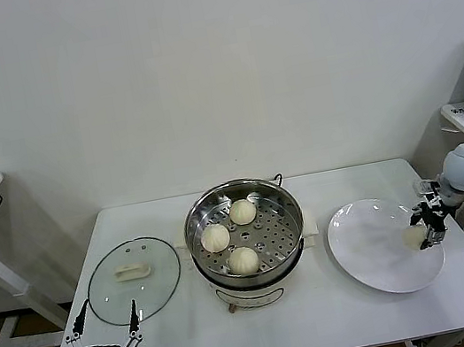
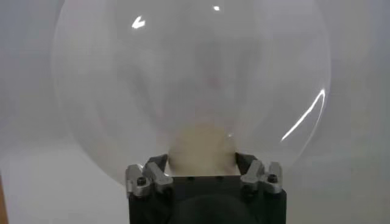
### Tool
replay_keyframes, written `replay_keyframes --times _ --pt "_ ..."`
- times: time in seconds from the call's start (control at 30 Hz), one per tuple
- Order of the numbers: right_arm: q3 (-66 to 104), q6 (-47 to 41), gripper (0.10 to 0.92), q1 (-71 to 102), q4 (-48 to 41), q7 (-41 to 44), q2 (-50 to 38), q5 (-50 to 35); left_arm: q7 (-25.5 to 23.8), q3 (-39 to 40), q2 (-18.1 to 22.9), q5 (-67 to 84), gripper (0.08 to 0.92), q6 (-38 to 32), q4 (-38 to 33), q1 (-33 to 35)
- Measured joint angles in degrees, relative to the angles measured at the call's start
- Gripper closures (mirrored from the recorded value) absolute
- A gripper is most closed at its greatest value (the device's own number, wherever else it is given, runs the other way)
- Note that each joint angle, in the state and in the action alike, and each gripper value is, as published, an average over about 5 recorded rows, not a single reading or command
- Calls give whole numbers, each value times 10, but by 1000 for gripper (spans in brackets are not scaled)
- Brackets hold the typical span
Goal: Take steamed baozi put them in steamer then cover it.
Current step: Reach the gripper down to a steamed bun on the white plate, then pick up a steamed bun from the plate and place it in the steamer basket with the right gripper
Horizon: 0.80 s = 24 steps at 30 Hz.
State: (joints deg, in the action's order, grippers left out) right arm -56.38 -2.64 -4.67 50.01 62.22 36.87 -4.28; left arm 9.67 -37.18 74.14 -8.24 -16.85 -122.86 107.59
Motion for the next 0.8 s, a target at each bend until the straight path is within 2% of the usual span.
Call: replay_keyframes --times 0.4,0.8 --pt "-46 6 360 -85 47 33 -9 -25 0 4 -7 0 177 3 -4 -2" --pt "-197 -21 363 -318 145 106 42 -157 0 7 -13 2 177 4 -6 -8"
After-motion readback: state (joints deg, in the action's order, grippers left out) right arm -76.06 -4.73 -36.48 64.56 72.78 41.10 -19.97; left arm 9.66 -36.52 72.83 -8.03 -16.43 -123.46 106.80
